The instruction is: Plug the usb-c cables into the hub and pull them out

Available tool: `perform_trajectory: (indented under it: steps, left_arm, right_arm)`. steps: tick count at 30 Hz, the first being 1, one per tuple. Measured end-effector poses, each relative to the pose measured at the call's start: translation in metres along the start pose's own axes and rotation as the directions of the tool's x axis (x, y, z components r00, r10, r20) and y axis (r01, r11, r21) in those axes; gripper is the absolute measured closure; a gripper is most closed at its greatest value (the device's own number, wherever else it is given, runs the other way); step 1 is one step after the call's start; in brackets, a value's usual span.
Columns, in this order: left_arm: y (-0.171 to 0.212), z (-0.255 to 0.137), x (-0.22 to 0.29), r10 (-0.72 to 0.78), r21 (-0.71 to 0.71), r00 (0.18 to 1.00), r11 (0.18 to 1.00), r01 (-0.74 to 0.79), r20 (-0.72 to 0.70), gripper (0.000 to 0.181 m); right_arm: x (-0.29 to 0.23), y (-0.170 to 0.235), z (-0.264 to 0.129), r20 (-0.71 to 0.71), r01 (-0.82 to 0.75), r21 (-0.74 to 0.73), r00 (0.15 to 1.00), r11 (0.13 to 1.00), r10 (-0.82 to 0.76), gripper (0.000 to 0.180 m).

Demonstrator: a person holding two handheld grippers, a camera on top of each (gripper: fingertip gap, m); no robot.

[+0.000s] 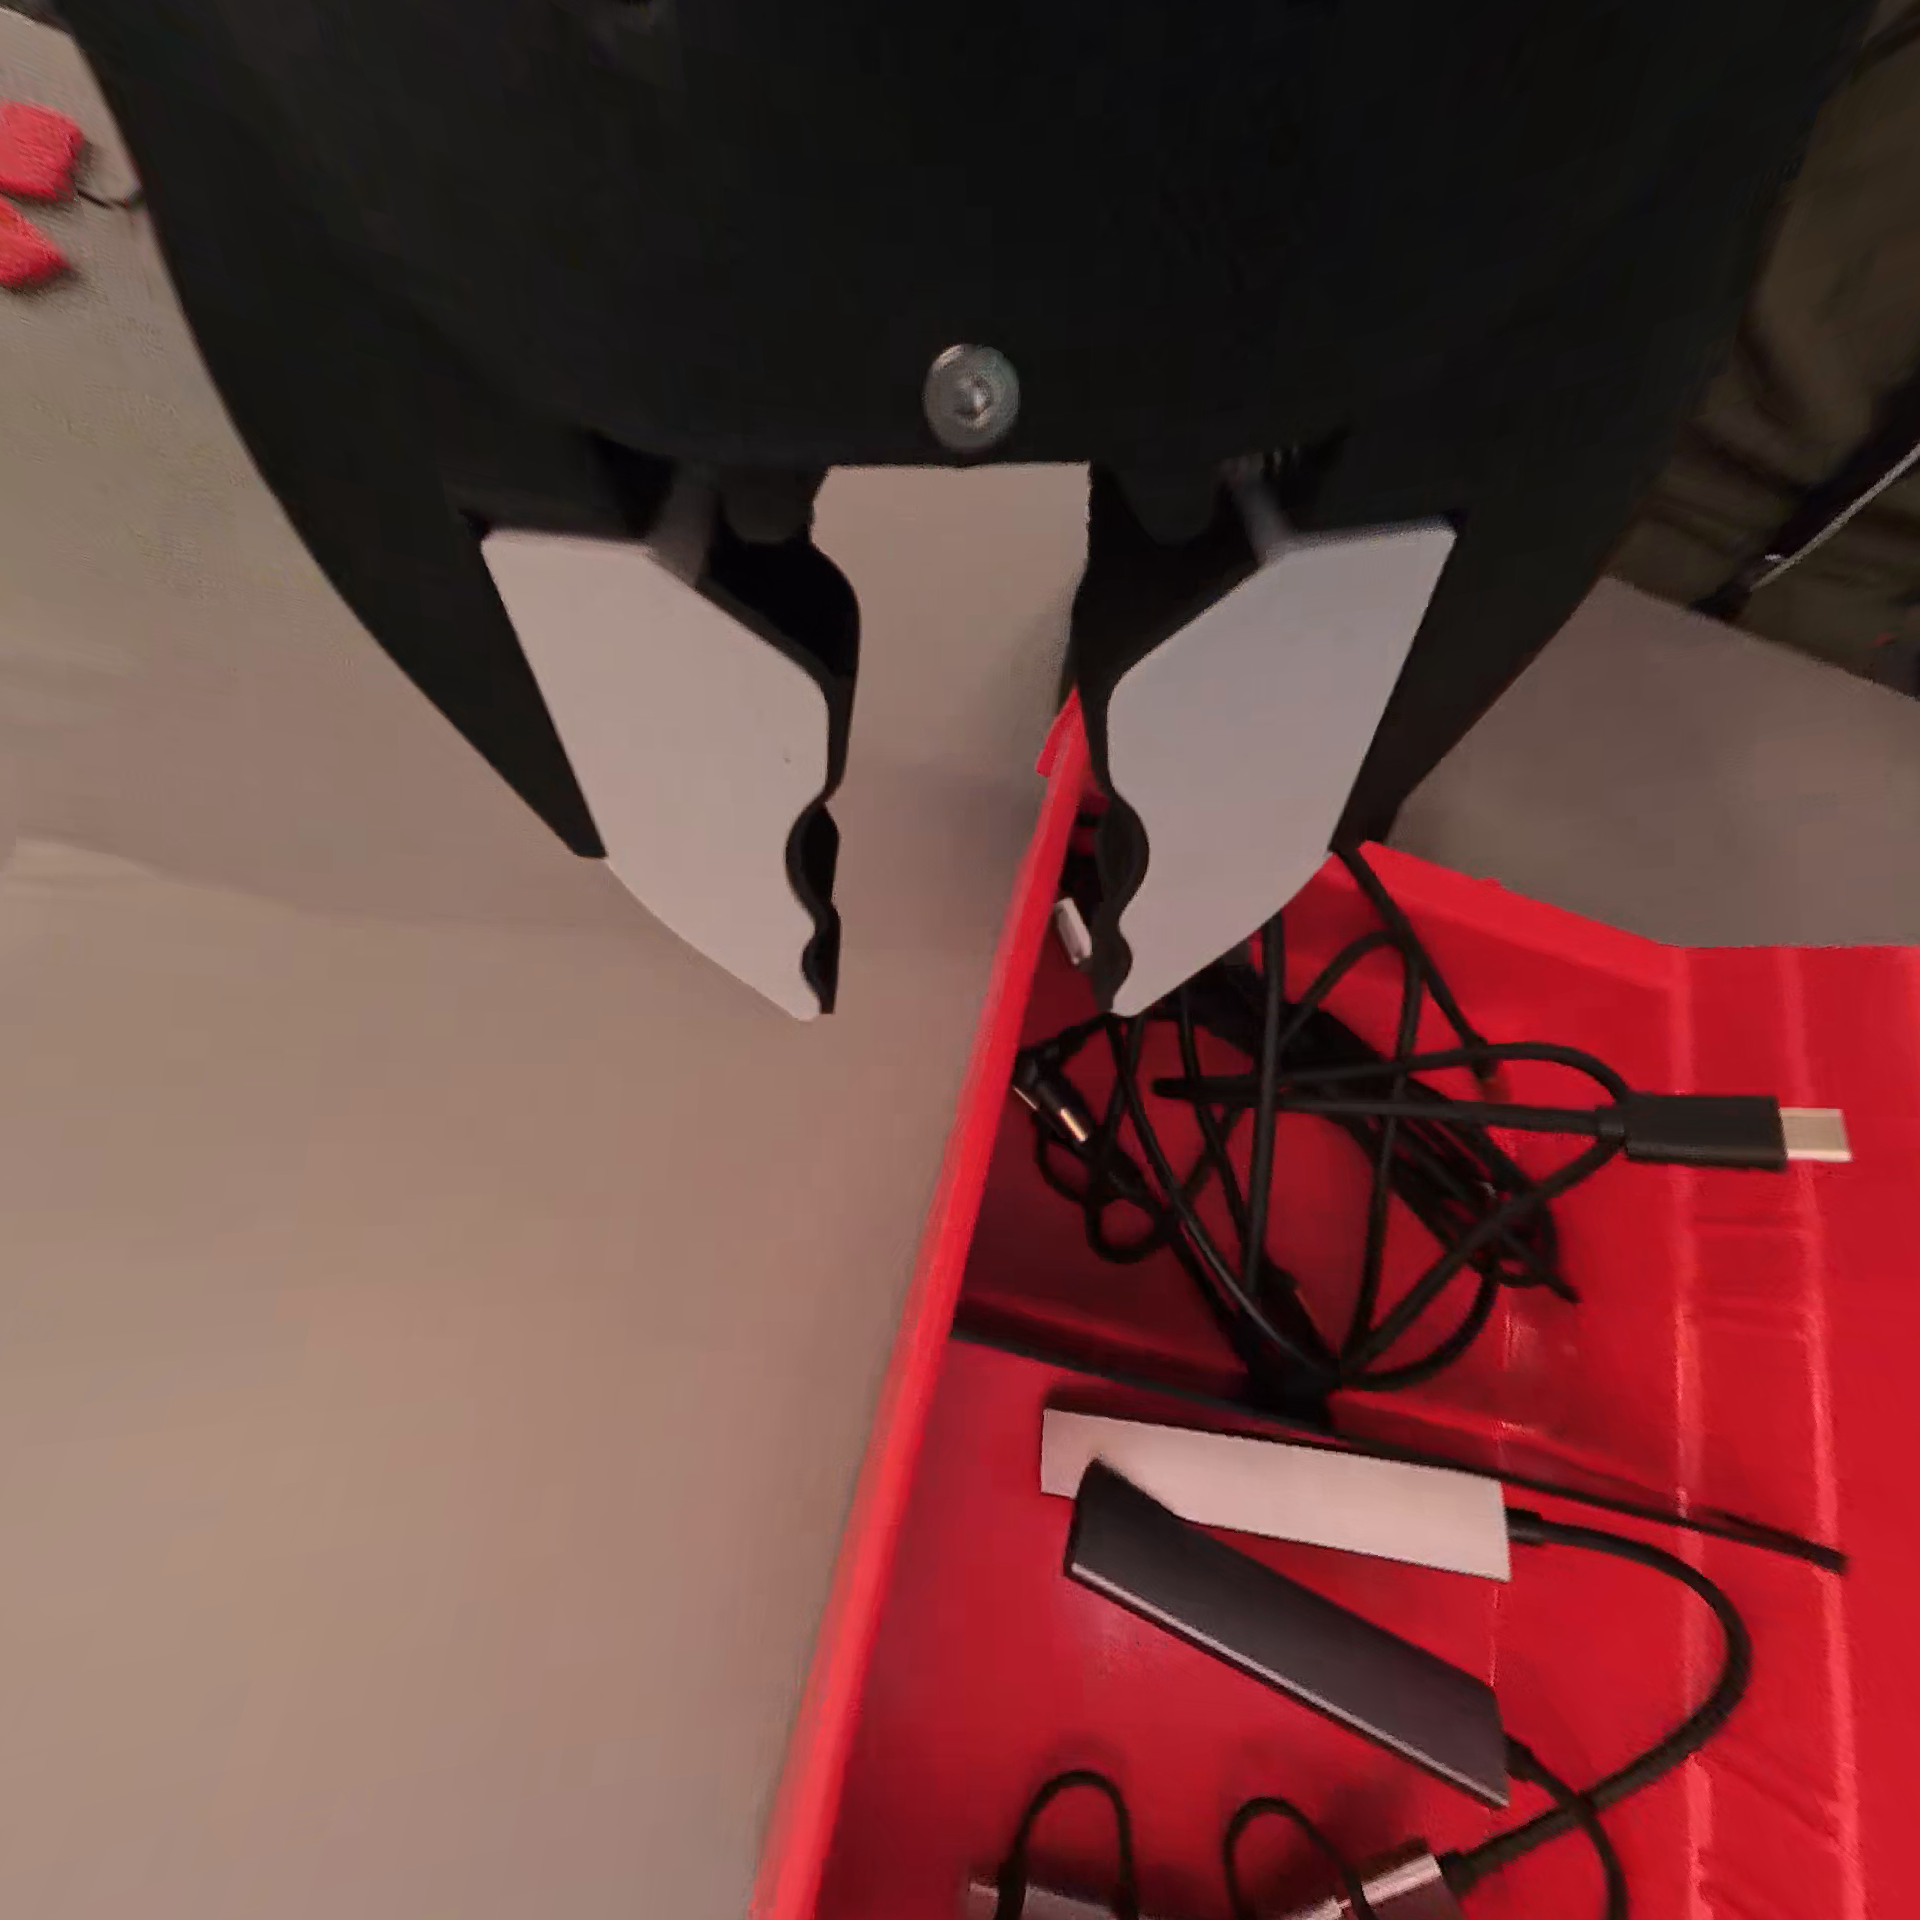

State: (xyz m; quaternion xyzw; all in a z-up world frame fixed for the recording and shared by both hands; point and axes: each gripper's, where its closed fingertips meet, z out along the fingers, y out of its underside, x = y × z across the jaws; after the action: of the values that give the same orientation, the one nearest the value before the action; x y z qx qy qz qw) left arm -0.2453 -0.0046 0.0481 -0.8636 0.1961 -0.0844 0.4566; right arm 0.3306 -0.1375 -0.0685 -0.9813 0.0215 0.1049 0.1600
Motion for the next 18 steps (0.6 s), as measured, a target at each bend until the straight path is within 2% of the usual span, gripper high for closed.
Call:
perform_trajectory:
  steps: [3,5,10,14,18]
  left_arm:
    - [0.038,0.014,-0.037,-0.106,-0.137,0.993,0.984,0.113,0.053,0.129]
    - [0.055,0.030,-0.049,-0.142,-0.201,0.989,0.968,0.147,0.038,0.127]
    - [0.094,0.062,-0.078,-0.195,-0.348,0.975,0.911,0.220,0.106,0.124]
    - [0.115,0.074,-0.090,-0.231,-0.412,0.963,0.871,0.269,0.141,0.133]
    - [0.129,0.081,-0.094,-0.286,-0.449,0.948,0.835,0.318,0.139,0.160]
  right_arm:
    - [0.006,0.004,0.012,-0.001,-0.026,-0.047,1.000,0.999,0.026,0.137]
    - [-0.002,0.004,0.019,0.036,-0.016,-0.064,0.999,0.998,0.018,0.151]
    - [-0.001,0.009,0.035,-0.031,-0.027,-0.163,0.999,0.986,0.022,0.156]
    - [-0.007,0.013,0.045,-0.031,-0.032,-0.233,0.999,0.972,0.026,0.168]
    - [-0.006,0.014,0.046,-0.059,-0.023,-0.253,0.998,0.967,0.008,0.170]
